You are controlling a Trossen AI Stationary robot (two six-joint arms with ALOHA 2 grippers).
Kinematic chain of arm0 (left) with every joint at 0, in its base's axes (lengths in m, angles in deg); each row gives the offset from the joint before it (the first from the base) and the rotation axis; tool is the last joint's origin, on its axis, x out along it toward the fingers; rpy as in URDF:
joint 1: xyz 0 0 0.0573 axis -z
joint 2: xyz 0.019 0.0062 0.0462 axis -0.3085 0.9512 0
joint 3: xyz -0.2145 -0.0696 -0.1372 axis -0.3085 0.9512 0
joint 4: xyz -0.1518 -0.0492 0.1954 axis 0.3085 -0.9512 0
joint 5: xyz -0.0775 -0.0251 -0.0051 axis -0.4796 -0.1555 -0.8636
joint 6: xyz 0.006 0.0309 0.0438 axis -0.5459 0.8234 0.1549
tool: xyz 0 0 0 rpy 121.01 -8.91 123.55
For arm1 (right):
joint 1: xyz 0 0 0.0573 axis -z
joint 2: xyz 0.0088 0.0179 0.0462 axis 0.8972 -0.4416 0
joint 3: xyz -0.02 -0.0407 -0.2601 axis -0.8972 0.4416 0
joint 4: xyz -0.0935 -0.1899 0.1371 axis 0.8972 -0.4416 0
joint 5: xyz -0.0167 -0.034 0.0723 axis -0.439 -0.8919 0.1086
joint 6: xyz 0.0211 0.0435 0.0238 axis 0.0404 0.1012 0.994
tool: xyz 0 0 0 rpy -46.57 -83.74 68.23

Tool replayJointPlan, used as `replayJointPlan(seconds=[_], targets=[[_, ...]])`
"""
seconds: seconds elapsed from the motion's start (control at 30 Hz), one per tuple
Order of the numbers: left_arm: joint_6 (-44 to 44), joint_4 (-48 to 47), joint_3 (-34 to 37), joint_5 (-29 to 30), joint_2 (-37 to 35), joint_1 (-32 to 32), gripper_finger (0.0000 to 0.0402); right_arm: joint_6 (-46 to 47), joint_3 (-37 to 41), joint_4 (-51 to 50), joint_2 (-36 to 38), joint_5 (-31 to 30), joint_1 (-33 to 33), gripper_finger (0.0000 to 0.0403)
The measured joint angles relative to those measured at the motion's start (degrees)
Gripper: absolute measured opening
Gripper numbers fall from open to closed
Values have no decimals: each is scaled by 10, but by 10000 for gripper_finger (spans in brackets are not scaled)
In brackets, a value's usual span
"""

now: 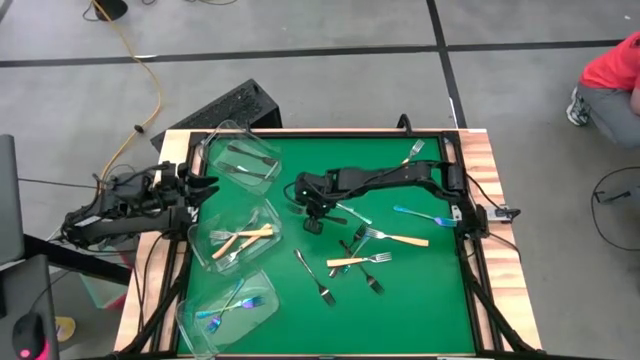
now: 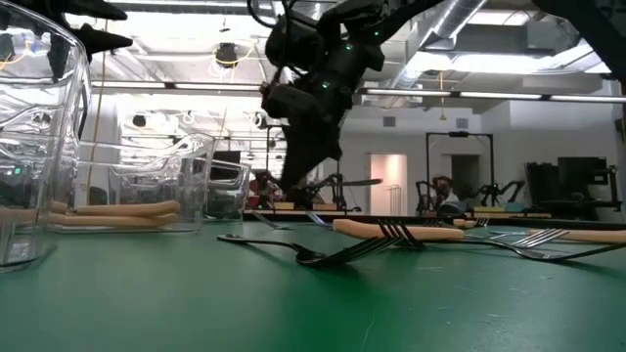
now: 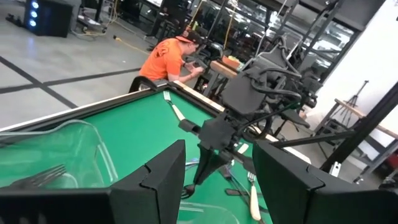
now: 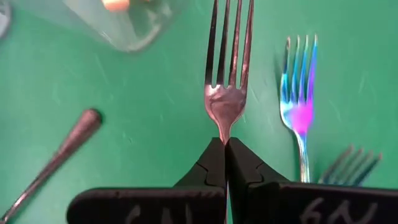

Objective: Sort silverware by color (type)
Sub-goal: Put the black fork into the top transparent bin

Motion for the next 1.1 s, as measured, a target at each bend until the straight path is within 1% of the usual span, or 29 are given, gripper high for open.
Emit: replayJointPlan(seconds=[0.13, 0.27, 0.8, 0.97, 1.1], targets=[[0, 1, 0, 10, 0, 0, 172, 13, 0, -34, 1, -25, 5, 10], [0, 2, 0, 13, 0, 0, 172, 19, 0, -47, 1, -29, 12, 10], [10, -1, 0, 41, 0, 0, 172, 4, 0, -51, 13, -11, 17, 10], [11, -1, 1, 63, 0, 0, 172, -3, 0, -50, 13, 1, 22, 10], [10, 18, 22, 71, 0, 0, 172, -4, 0, -50, 13, 2, 33, 10]])
